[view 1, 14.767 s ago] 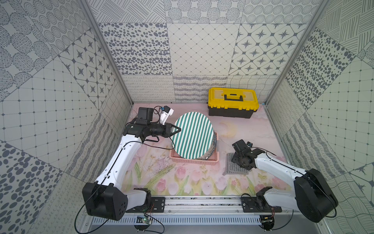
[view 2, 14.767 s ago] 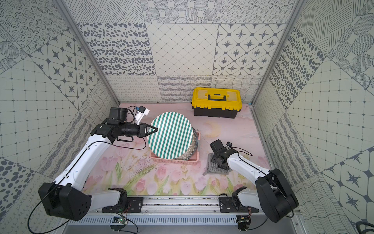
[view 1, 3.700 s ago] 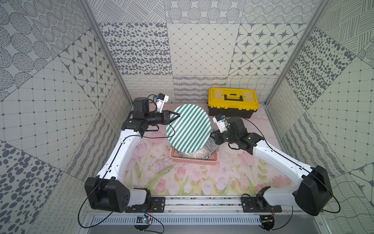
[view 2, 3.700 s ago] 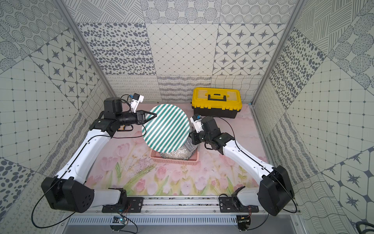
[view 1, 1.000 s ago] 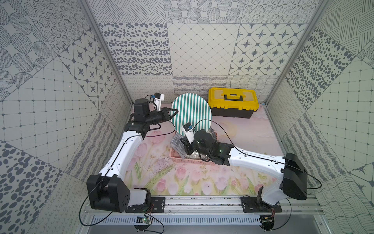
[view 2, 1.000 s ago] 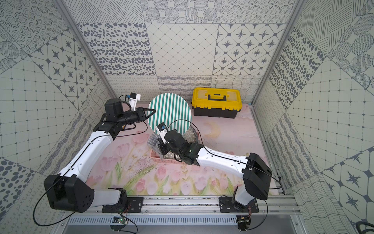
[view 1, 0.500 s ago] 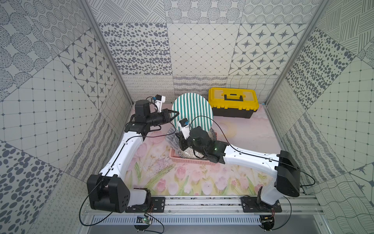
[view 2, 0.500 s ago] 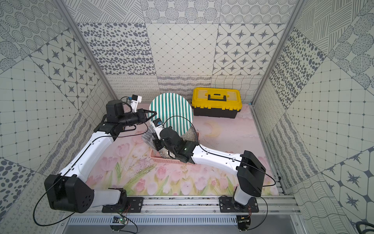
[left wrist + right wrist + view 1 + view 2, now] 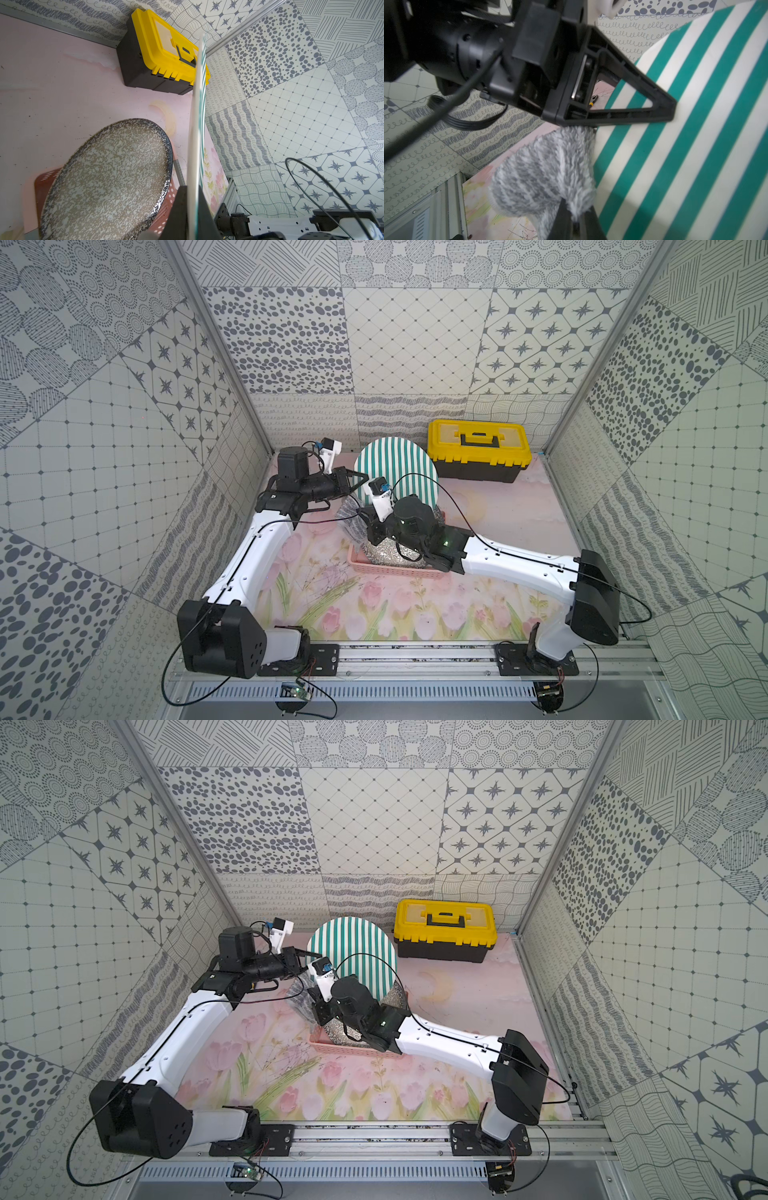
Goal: Wipe the wet plate dry
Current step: Wipe the plate with towel.
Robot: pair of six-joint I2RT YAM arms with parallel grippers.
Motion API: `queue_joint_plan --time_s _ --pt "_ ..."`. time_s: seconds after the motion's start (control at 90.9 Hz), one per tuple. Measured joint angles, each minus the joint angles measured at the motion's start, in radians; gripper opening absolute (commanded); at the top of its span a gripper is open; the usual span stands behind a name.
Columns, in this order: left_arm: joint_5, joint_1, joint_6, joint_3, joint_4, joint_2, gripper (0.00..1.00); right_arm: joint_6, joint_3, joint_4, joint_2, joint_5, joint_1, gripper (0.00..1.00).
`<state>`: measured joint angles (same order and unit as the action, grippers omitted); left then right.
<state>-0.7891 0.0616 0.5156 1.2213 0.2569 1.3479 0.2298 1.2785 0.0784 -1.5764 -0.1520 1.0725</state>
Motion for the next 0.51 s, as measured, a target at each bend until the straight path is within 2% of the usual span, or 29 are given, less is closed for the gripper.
queue_joint_plan --time_s 0.132,0.297,0.396,0.506 --pt "0.005 0.000 -0.027 0.008 0.034 0.000 0.00 0.027 -0.062 0.000 0.142 0.005 -0.034 0.00" --pt "0.007 0.000 -0.058 0.018 0.069 0.003 0.00 0.110 -0.163 -0.026 0.346 -0.029 -0.148 0.00" --pt "0.002 0.000 -0.072 0.026 0.077 0.005 0.00 0.164 -0.234 -0.107 0.449 -0.105 -0.210 0.00" --pt "-0.014 0.000 -0.087 0.038 0.078 0.006 0.00 0.240 -0.301 -0.278 0.547 -0.230 -0.255 0.00"
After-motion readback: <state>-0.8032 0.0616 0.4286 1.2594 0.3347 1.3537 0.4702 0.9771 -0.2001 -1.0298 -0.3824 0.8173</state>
